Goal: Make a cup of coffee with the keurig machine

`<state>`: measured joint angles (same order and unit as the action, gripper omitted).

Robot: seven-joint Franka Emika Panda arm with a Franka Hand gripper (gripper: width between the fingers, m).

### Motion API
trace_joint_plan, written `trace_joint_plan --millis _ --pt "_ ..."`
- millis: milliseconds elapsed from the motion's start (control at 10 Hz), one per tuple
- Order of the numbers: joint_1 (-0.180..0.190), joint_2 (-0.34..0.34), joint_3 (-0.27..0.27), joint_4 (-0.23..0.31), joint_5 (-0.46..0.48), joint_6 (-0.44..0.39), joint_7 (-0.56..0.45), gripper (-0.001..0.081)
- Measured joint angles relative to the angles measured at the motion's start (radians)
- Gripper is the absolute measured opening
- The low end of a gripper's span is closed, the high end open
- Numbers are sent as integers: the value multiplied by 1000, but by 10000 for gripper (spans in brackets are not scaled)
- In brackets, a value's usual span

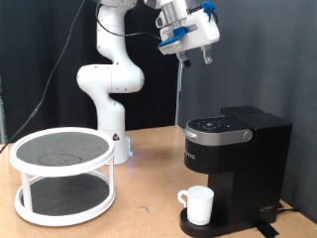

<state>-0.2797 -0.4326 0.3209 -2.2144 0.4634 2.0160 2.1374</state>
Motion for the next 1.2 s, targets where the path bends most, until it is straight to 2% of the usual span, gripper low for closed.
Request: trace_joint_plan --millis 200,600,800,1200 --pt "-10 77 3 63 -29 3 9 734" --pt "-12 223 21 192 -123 -44 12 734" --pt "-10 253 38 214 -134 -47 12 734" --pt "-8 279 72 203 -187 -46 12 734"
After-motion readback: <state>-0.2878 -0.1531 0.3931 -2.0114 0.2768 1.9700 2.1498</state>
